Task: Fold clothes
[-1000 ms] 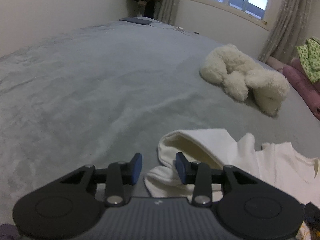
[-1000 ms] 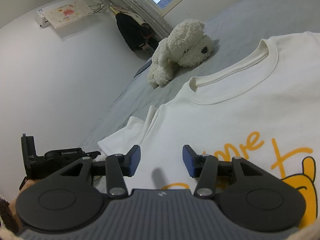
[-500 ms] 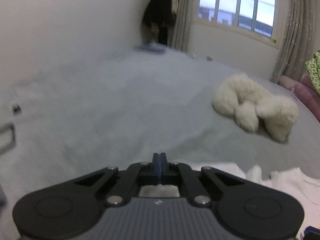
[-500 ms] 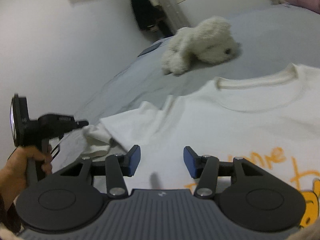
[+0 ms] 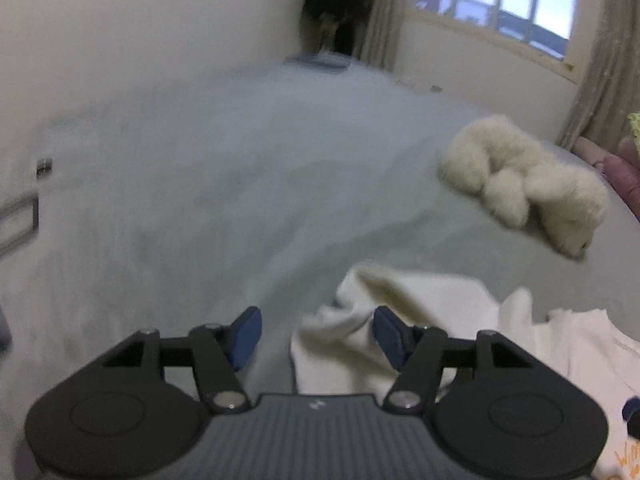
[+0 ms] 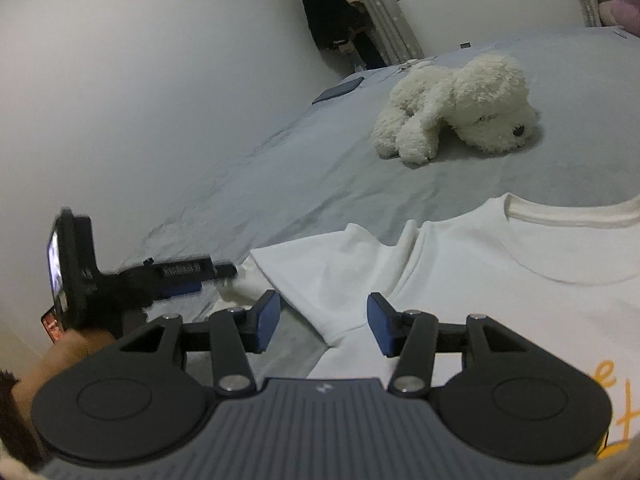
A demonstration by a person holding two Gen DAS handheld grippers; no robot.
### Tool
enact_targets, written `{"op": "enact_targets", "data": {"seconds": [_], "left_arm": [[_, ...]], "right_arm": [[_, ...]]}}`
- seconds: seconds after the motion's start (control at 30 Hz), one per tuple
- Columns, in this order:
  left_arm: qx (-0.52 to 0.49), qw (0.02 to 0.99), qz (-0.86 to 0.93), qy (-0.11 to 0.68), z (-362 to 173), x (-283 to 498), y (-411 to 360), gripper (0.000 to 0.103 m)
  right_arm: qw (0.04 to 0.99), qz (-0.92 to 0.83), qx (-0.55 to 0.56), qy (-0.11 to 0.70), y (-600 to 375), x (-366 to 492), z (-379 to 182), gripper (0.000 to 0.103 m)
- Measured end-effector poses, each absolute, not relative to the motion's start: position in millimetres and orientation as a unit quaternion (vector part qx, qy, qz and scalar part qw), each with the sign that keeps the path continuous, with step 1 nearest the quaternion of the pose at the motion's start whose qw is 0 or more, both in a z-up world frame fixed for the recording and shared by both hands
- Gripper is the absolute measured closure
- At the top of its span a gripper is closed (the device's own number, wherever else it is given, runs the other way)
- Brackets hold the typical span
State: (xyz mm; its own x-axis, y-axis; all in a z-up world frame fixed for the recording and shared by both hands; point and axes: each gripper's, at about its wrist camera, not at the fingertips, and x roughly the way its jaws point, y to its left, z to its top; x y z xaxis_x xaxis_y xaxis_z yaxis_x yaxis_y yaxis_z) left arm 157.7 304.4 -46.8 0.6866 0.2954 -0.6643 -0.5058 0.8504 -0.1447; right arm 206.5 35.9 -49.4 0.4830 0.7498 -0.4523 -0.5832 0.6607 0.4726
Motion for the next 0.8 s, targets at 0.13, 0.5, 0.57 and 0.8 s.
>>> {"op": "enact_targets", "data": {"seconds": [0.13,0.5,0.57,0.8], "left_arm": [[-0.193,0.900,0.228,0.317,-58,147,304,0.040],[-0.231,0.886,0.223,0.333,-49,137,305,0.051],[-0.240,0.886,0.215,0.334,-48,134,305,0.051],[-0.377,0.856,0.164,0.313,-48,126,321,0.040]], "right_arm": [[0.848,0.407,0.080,0.330,66,226,-45,0.050],[0.822,0.452,-0.060,0.341,178,256,-63,0.057],[0.823,0.449,-0.086,0.338,189,258,-68,0.095],[0.858,0.423,-0.050,0.287,136,253,-62,0.099]]}}
